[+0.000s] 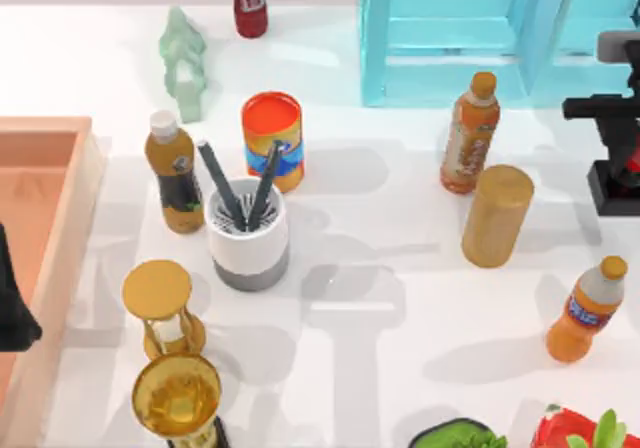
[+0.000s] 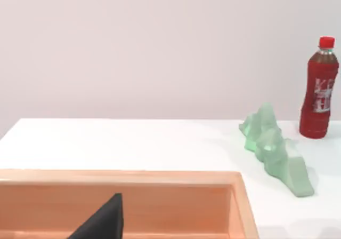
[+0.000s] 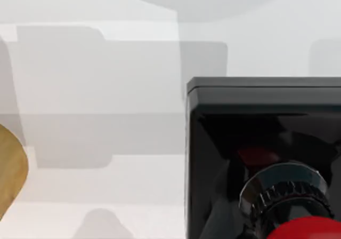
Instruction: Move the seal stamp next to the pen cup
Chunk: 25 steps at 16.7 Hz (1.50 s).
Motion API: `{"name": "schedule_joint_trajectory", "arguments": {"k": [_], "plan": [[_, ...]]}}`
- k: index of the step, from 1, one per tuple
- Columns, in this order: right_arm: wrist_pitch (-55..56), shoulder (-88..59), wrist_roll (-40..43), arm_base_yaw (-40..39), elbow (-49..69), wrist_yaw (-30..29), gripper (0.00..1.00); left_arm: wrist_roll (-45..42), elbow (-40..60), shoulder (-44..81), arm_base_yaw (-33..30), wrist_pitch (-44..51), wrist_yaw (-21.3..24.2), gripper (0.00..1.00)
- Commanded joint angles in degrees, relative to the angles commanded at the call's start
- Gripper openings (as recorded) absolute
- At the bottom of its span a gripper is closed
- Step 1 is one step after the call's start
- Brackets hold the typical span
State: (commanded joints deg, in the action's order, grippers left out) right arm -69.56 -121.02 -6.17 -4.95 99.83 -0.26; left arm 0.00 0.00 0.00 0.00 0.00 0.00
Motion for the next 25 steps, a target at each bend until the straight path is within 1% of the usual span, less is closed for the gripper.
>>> {"name": "schedule_joint_trajectory", "arguments": {"k": [4,6,8,14,16,19,23,25], "plan": [[-13.4,-1.9,-7.1,-7.0,16.5,0.0,0.00,0.0,0.0,0.0,0.0,0.0,0.0,1.00],[-18.8,-2.5,-10.1,-10.1,22.2,0.1,0.00,0.0,0.0,0.0,0.0,0.0,0.0,1.00],[-21.9,-2.7,-12.2,-12.2,25.4,0.0,0.00,0.0,0.0,0.0,0.0,0.0,0.0,1.00],[-22.6,-2.6,-13.0,-12.8,26.3,0.1,0.00,0.0,0.0,0.0,0.0,0.0,0.0,1.00],[-22.4,-3.1,-15.0,-14.9,27.1,-0.5,0.00,0.0,0.0,0.0,0.0,0.0,0.0,1.00],[-21.8,-4.5,-21.5,-21.7,29.4,-2.3,0.00,0.0,0.0,0.0,0.0,0.0,0.0,1.00],[-20.5,-6.6,-33.0,-33.5,32.4,-5.2,0.00,0.0,0.0,0.0,0.0,0.0,0.0,1.00],[-19.8,-7.1,-37.5,-37.9,33.5,-6.4,0.00,0.0,0.0,0.0,0.0,0.0,0.0,1.00]]}}
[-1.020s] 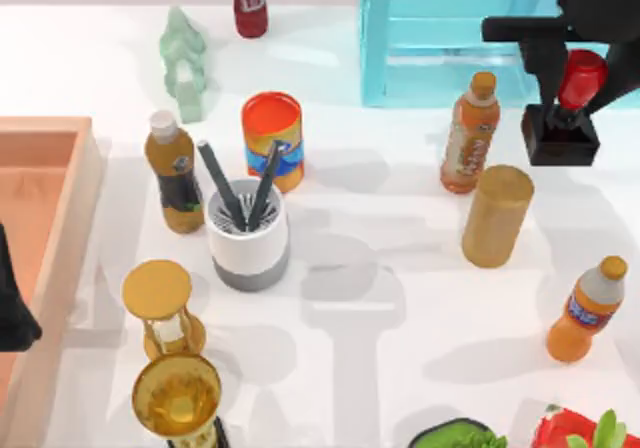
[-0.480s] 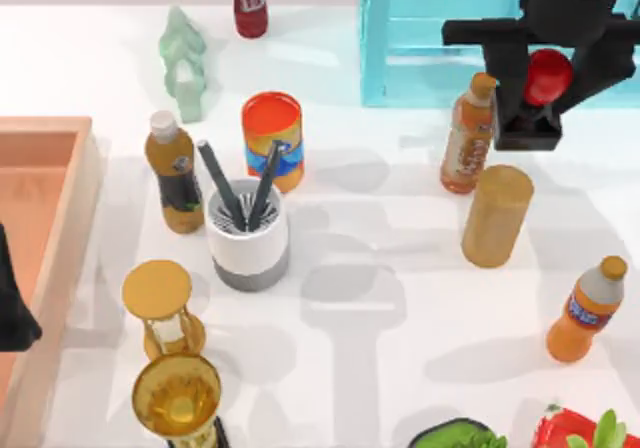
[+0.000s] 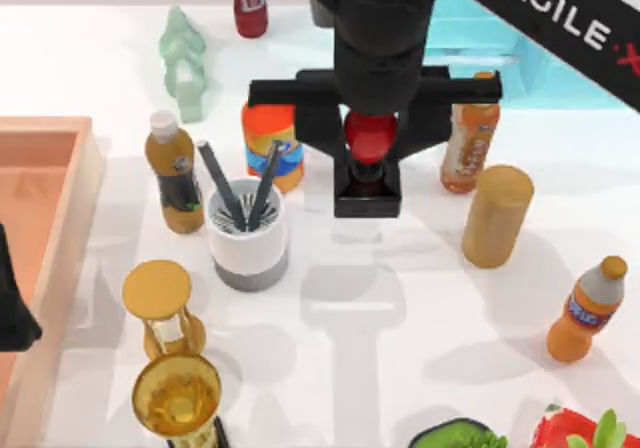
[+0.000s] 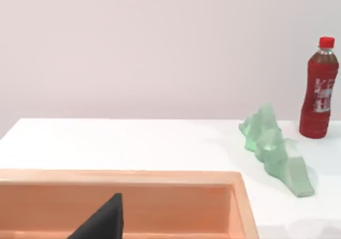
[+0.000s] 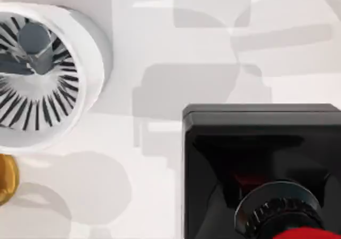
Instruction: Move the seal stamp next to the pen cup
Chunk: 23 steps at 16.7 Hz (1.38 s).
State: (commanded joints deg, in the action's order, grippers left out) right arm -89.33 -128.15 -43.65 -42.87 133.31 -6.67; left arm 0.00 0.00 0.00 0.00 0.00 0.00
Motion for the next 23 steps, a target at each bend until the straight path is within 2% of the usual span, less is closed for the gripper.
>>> {"name": "schedule_joint_trajectory", "arguments": {"k": [3,16,23], "plan": [[0.6,-0.2,-2.3,-2.3,0.6,-0.8,0.00,0.0,0.0,0.0,0.0,0.0,0.0,1.00],[5.0,1.1,-2.2,-2.2,-5.0,-0.8,0.00,0.0,0.0,0.0,0.0,0.0,0.0,1.00],[5.0,1.1,-2.2,-2.2,-5.0,-0.8,0.53,0.0,0.0,0.0,0.0,0.0,0.0,1.00]]}}
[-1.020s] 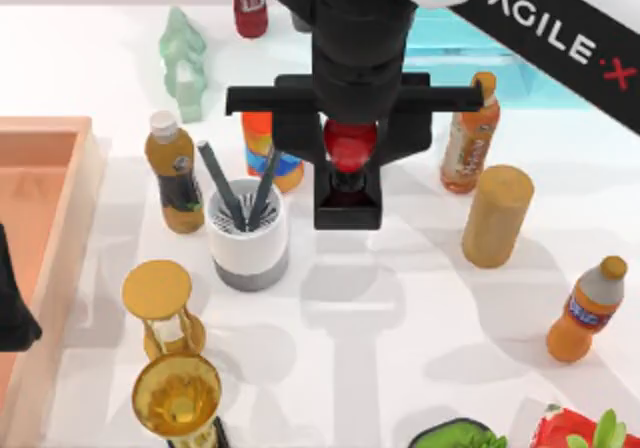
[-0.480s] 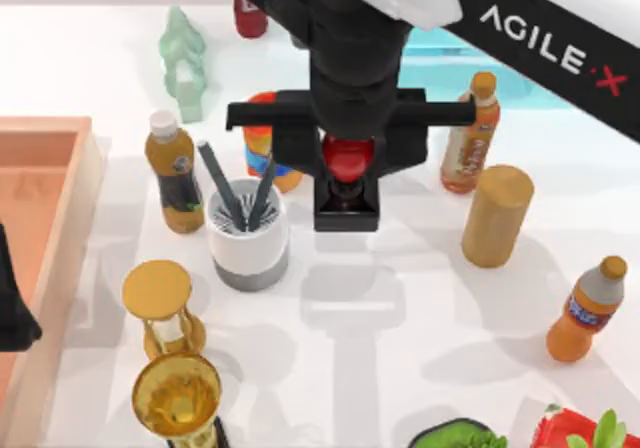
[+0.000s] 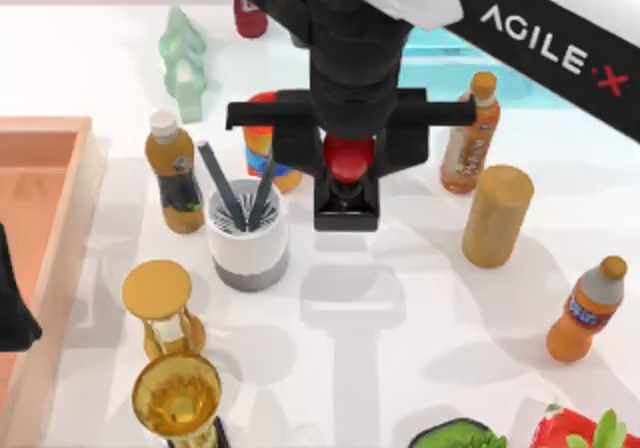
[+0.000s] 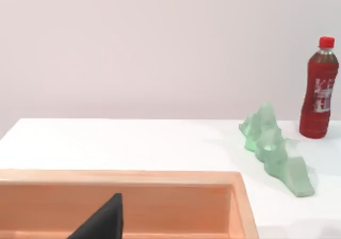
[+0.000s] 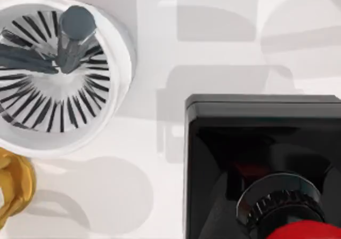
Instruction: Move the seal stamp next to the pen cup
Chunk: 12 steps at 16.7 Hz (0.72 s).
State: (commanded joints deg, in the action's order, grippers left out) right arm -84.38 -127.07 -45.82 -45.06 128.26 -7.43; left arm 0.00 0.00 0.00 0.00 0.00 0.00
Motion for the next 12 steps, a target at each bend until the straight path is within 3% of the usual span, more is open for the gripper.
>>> {"name": "schedule_joint_trajectory", "arguments": {"k": [6,12], "plan": [[0.0,0.0,0.0,0.0,0.0,0.0,0.98,0.0,0.0,0.0,0.0,0.0,0.0,1.00],[0.0,0.0,0.0,0.0,0.0,0.0,1.00,0.0,0.0,0.0,0.0,0.0,0.0,1.00]]}}
